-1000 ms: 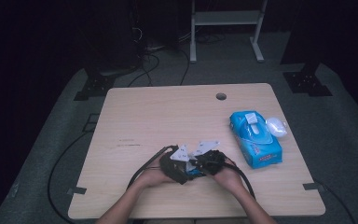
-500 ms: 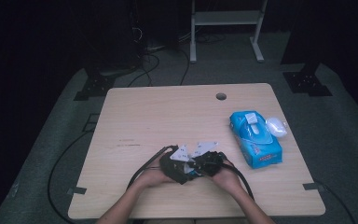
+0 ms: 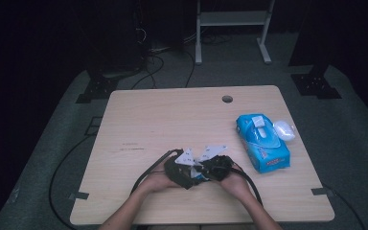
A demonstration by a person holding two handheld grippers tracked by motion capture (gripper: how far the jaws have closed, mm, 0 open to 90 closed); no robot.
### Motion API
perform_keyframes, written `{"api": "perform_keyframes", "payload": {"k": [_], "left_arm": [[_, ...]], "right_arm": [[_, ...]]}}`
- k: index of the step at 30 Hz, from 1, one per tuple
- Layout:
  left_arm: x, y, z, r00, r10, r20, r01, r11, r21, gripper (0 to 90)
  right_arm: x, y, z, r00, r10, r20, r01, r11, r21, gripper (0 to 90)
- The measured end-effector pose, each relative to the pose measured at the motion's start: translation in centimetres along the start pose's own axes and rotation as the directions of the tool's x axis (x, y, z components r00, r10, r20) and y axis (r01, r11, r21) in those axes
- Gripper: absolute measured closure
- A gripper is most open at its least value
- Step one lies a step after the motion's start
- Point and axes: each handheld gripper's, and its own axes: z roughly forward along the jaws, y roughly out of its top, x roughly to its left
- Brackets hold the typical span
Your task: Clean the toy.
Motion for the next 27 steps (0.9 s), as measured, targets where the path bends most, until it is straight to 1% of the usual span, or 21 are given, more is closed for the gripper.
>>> {"api": "perform_keyframes", "payload": {"k": [2,3,4,5,7,8,9,12,13,14,15,17,18,20,21,22,23,24,25,27], "left_arm": [[0.0,0.0,0.0,1.0000,0.000,-0.001,0.000,1.0000,0.000,24.2],[0.0,0.0,0.0,1.0000,0.000,-0.001,0.000,1.0000,0.001,24.2],[0.0,0.0,0.0,1.0000,0.002,-0.001,-0.002,1.0000,0.002,24.1],[0.0,0.0,0.0,1.0000,0.002,0.000,-0.002,1.0000,0.002,24.1],[0.0,0.0,0.0,1.0000,0.005,0.000,-0.005,1.0000,0.004,24.2],[0.0,0.0,0.0,1.0000,0.003,0.001,-0.003,1.0000,0.003,24.2],[0.0,0.0,0.0,1.0000,-0.001,0.003,0.001,1.0000,0.001,24.2],[0.0,0.0,0.0,1.0000,-0.005,0.003,0.005,1.0000,0.000,24.2],[0.0,0.0,0.0,1.0000,-0.005,0.003,0.005,1.0000,0.000,24.2],[0.0,0.0,0.0,1.0000,-0.005,0.002,0.005,1.0000,0.001,24.2],[0.0,0.0,0.0,1.0000,-0.006,0.003,0.006,1.0000,0.000,24.2],[0.0,0.0,0.0,1.0000,-0.008,0.006,0.008,1.0000,-0.002,24.2],[0.0,0.0,0.1,0.9999,-0.011,0.008,0.011,0.9999,-0.005,24.2],[0.1,0.0,0.1,0.9999,-0.009,0.007,0.009,1.0000,-0.004,24.2],[0.1,0.0,0.1,0.9999,-0.009,0.007,0.009,1.0000,-0.003,24.2],[0.1,0.0,0.1,0.9999,-0.010,0.006,0.010,0.9999,-0.003,24.2],[0.1,0.0,0.1,0.9999,-0.010,0.006,0.010,0.9999,-0.003,24.2],[0.0,0.0,0.0,1.0000,-0.009,0.004,0.009,1.0000,-0.001,24.2],[0.0,0.0,0.0,1.0000,-0.008,0.002,0.008,1.0000,0.001,24.2],[0.0,0.0,0.0,1.0000,-0.009,0.004,0.009,1.0000,-0.001,24.2]], "right_arm": [[0.4,0.2,0.1,0.9995,-0.031,0.007,0.030,1.000,0.008,82.4],[0.2,0.2,0.0,0.9997,-0.024,0.004,0.024,1.000,0.013,82.5],[0.0,0.1,-0.3,0.9997,-0.020,0.011,0.020,1.000,0.014,82.5],[-0.3,0.0,-0.5,0.9997,-0.013,0.020,0.013,1.000,0.012,82.5],[-1.1,-0.2,-0.8,0.9990,0.034,0.031,-0.034,0.999,0.001,82.5],[-1.3,-0.3,-0.7,0.9984,0.048,0.028,-0.048,0.999,-0.002,82.5],[-1.2,-0.2,-0.4,0.9984,0.050,0.027,-0.050,0.999,-0.004,82.5],[-0.2,0.3,0.6,0.9995,0.032,-0.007,-0.032,0.999,-0.004,82.5],[0.0,0.5,0.8,0.9998,0.019,-0.006,-0.019,1.000,0.002,82.5],[0.0,0.6,0.8,0.9999,0.014,-0.006,-0.014,1.000,0.006,82.5],[-0.2,0.5,0.7,0.9998,0.019,-0.010,-0.019,1.000,0.007,82.5],[-0.7,0.2,0.3,0.9992,0.038,-0.013,-0.038,0.999,0.003,82.5],[-0.8,0.0,0.1,0.9983,0.056,-0.019,-0.056,0.998,-0.002,82.5],[-0.6,0.0,-0.1,0.9988,0.045,-0.021,-0.045,0.999,0.001,82.5],[-0.4,0.0,0.0,0.9986,0.033,-0.041,-0.033,0.999,0.001,82.4],[-0.1,0.0,0.0,0.9985,0.026,-0.048,-0.026,1.000,0.001,82.4],[0.1,0.0,-0.1,0.9992,0.008,-0.040,-0.008,1.000,0.004,82.4],[0.1,0.0,-0.3,0.9993,0.005,-0.037,-0.005,1.000,0.011,82.4],[-0.1,-0.2,-0.6,0.9995,0.006,-0.030,-0.006,1.000,0.010,82.4],[-0.8,-0.6,-1.5,0.9996,0.029,-0.001,-0.029,1.000,0.000,82.5]]}}
